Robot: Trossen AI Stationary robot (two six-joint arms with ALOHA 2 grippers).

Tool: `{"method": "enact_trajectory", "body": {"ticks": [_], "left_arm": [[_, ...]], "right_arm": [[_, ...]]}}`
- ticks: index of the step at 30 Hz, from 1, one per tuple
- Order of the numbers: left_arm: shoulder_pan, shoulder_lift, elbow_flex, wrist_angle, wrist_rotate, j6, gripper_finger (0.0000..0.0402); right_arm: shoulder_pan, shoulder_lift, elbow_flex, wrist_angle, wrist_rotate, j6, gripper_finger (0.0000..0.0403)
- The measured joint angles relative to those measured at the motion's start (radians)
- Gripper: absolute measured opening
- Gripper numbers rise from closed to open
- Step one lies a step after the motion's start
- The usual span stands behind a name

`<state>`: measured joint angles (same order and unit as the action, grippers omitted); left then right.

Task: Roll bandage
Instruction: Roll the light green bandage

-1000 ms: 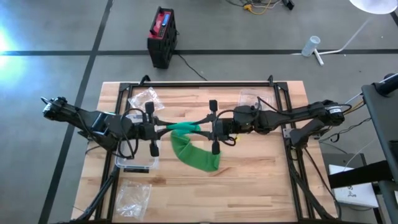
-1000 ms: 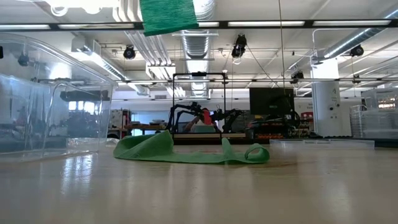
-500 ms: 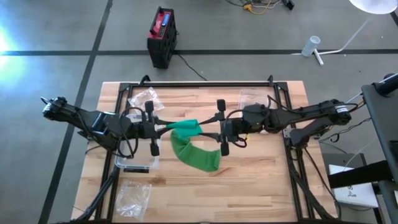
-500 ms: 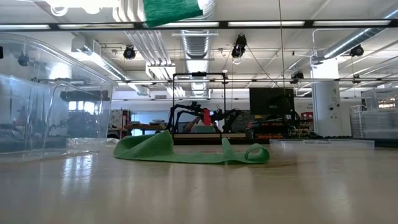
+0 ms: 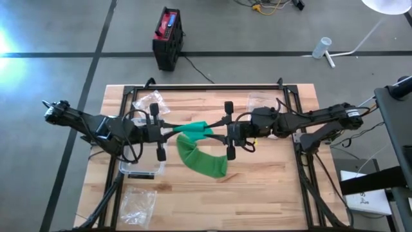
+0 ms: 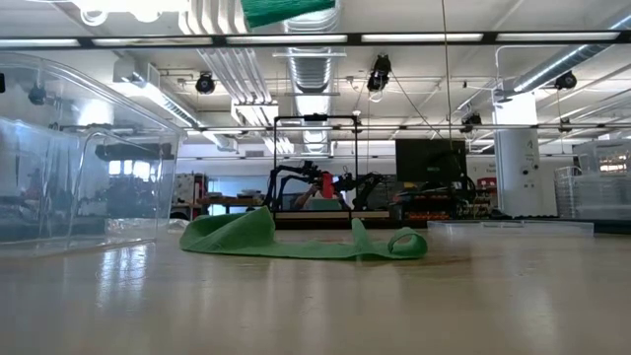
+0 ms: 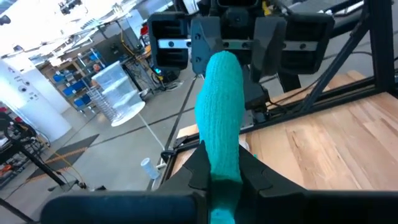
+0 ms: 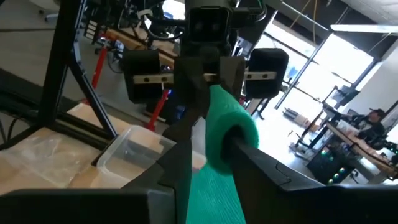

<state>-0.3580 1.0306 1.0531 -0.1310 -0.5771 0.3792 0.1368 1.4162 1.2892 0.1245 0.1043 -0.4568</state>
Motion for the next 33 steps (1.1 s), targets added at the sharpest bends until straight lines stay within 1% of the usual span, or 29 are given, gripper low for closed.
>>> {"method": "enact_trajectory", "body": {"ticks": [5,10,13,17,22,24,27,33], "left_arm": [[0.000,0.022,0.000,0.009,0.085,0.003,0.0022],[0.001,0.046,0.000,0.036,0.088,0.020,0.0023],[0.002,0.053,-0.001,0.053,0.088,0.034,0.0025],[0.002,0.049,-0.001,0.065,0.088,0.057,0.0026],[0.003,0.048,-0.001,0.067,0.088,0.062,0.0027],[0.003,0.050,-0.001,0.065,0.087,0.068,0.0027],[0.002,0.050,-0.001,0.060,0.056,0.081,0.0027],[0.002,0.049,-0.001,0.060,0.025,0.089,0.0027]], "right_arm": [[-0.007,0.002,0.000,0.015,0.000,0.007,0.0109],[-0.006,0.002,0.000,0.006,0.000,0.011,0.0120],[-0.006,0.002,0.000,-0.003,0.000,0.004,0.0119],[-0.006,0.002,0.000,-0.022,-0.007,-0.026,0.0106],[-0.006,0.002,0.000,-0.030,-0.008,-0.026,0.0089],[-0.007,0.002,0.000,-0.031,-0.040,-0.024,0.0081],[-0.007,0.002,0.000,-0.035,-0.131,0.003,0.0066],[-0.008,0.000,-0.001,-0.058,-0.150,0.064,0.0030]]}}
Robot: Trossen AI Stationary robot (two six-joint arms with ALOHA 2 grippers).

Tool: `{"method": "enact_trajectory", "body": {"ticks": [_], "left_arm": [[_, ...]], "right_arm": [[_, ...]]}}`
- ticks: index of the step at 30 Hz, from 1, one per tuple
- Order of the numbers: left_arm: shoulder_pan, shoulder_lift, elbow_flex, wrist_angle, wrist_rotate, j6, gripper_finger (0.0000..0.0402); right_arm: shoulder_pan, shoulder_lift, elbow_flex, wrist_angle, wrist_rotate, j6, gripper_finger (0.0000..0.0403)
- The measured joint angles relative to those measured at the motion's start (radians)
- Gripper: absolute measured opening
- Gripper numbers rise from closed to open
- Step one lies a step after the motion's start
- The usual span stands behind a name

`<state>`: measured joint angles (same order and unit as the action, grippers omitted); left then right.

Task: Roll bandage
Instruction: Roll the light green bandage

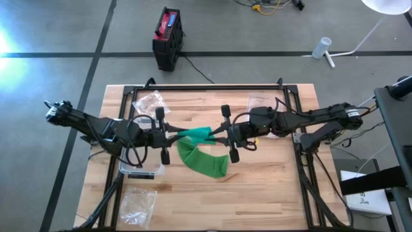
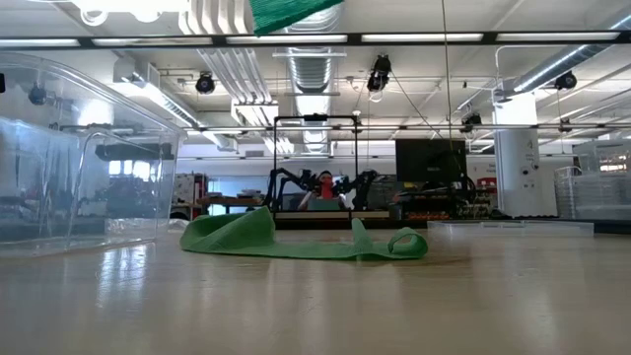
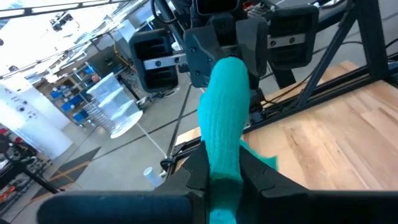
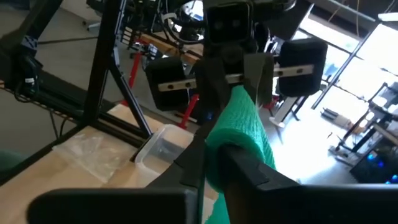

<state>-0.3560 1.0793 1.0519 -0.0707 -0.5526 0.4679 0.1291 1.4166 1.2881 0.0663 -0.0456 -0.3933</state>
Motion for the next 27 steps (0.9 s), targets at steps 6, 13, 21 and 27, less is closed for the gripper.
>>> {"method": "enact_trajectory", "body": {"ticks": [6,13,21,27], "left_arm": [[0.001,0.002,0.000,0.005,-0.002,0.027,0.0028],[0.000,0.000,0.000,0.011,-0.069,0.078,0.0087],[0.002,-0.035,-0.020,-0.052,-0.109,-0.035,0.0191],[0.010,-0.023,-0.113,0.159,0.034,-0.081,0.0229]], "right_arm": [[0.001,-0.001,0.000,-0.010,-0.003,0.028,0.0006],[0.000,-0.001,0.083,-0.088,0.001,0.057,0.0002],[0.002,-0.015,0.139,-0.085,-0.045,0.087,0.0001],[0.004,-0.013,0.112,-0.025,-0.048,0.115,0.0001]]}}
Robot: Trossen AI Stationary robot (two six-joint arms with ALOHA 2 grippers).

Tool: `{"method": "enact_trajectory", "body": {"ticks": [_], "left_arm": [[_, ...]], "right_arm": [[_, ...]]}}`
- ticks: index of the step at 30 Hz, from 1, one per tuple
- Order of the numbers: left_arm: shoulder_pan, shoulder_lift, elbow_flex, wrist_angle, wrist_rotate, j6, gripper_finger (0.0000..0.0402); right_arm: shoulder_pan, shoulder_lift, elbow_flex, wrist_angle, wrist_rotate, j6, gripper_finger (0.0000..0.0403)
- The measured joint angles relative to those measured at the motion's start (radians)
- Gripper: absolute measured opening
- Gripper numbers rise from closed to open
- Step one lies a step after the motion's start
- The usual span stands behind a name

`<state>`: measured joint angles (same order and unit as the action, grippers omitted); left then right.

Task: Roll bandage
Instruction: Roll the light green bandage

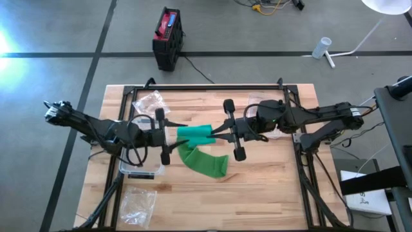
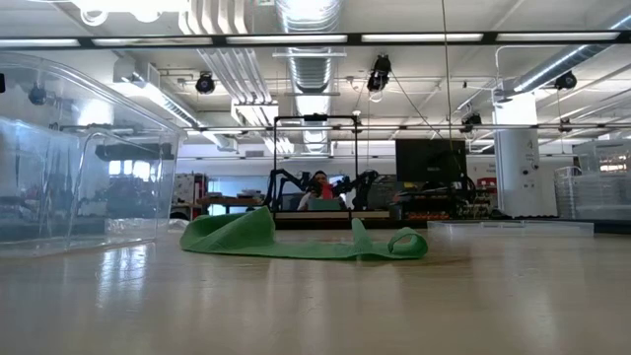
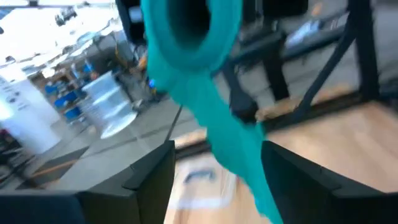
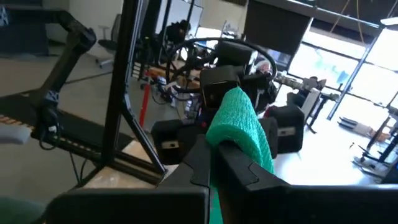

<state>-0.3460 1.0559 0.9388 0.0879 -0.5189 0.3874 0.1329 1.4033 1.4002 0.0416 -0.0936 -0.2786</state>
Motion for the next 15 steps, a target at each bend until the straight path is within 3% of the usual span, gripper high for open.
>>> {"method": "enact_trajectory", "body": {"ticks": [7,10,12,15], "left_arm": [[0.036,0.037,-0.063,0.130,0.016,-0.008,0.0231],[0.048,0.059,-0.067,0.139,0.087,-0.014,0.0222],[0.051,0.074,-0.068,0.130,0.146,-0.018,0.0191],[0.051,0.087,-0.068,0.133,0.224,-0.028,0.0111]], "right_arm": [[0.003,0.011,-0.013,0.019,-0.075,0.067,0.0000],[0.006,0.011,-0.014,0.015,-0.075,0.069,0.0000],[0.006,0.008,-0.014,0.013,-0.075,0.059,0.0000],[0.006,-0.002,-0.014,-0.018,-0.074,0.027,0.0000]]}}
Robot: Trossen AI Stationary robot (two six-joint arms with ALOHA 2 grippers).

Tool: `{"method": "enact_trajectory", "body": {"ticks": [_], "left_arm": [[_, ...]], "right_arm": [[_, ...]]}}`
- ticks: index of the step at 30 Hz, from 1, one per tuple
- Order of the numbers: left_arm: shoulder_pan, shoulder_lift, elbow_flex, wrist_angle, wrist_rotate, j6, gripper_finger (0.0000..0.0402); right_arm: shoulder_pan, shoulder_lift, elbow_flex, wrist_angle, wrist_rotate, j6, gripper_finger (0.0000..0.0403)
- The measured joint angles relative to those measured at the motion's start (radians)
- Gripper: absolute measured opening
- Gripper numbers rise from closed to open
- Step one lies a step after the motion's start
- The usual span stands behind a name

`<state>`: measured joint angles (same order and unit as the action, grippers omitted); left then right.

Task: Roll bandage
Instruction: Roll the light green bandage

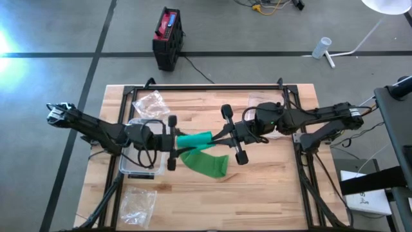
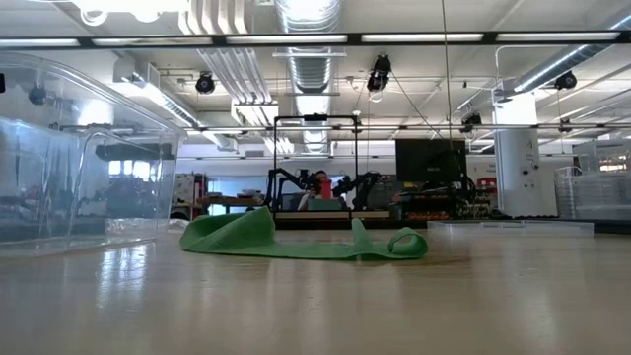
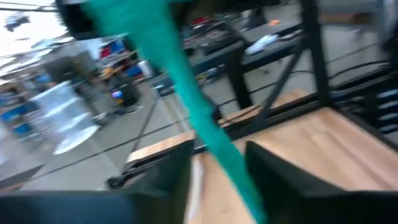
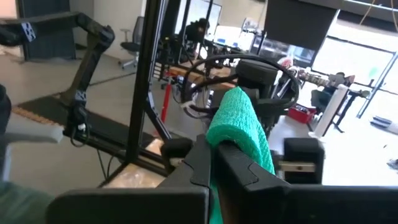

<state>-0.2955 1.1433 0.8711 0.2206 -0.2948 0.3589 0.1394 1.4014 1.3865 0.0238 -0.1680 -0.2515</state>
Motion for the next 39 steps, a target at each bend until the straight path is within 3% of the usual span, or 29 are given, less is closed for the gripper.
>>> {"method": "enact_trajectory", "body": {"ticks": [2,4,8,13,21,25,30,34,39], "left_arm": [[0.000,0.006,0.000,-0.001,0.018,-0.020,0.0042],[0.000,0.005,0.000,-0.010,0.018,-0.051,0.0015],[0.000,0.000,-0.001,-0.045,0.018,-0.069,0.0008],[-0.009,-0.001,-0.009,-0.145,0.057,-0.139,0.0002],[-0.064,-0.013,-0.010,-0.168,0.079,-0.166,0.0000],[-0.063,-0.008,-0.010,-0.142,0.077,-0.167,0.0000],[-0.070,-0.011,-0.010,-0.142,0.126,-0.207,0.0000],[-0.078,-0.014,0.001,-0.138,0.213,-0.226,0.0000],[-0.086,-0.027,0.009,-0.140,0.227,-0.232,0.0000]], "right_arm": [[-0.003,-0.010,0.000,-0.024,0.002,-0.016,0.0000],[-0.006,-0.019,0.000,-0.041,0.003,-0.021,0.0000],[-0.007,-0.025,0.000,-0.021,0.001,-0.014,0.0000],[-0.013,-0.036,0.000,0.033,-0.078,-0.016,0.0000],[-0.040,-0.022,-0.008,0.034,-0.057,-0.011,0.0000],[-0.040,0.020,-0.010,0.124,-0.007,-0.010,0.0000],[-0.042,0.034,-0.014,0.116,0.133,-0.108,0.0000],[-0.044,0.034,-0.036,0.116,0.153,-0.159,0.0000],[-0.048,0.034,-0.066,0.115,0.188,-0.155,0.0000]]}}
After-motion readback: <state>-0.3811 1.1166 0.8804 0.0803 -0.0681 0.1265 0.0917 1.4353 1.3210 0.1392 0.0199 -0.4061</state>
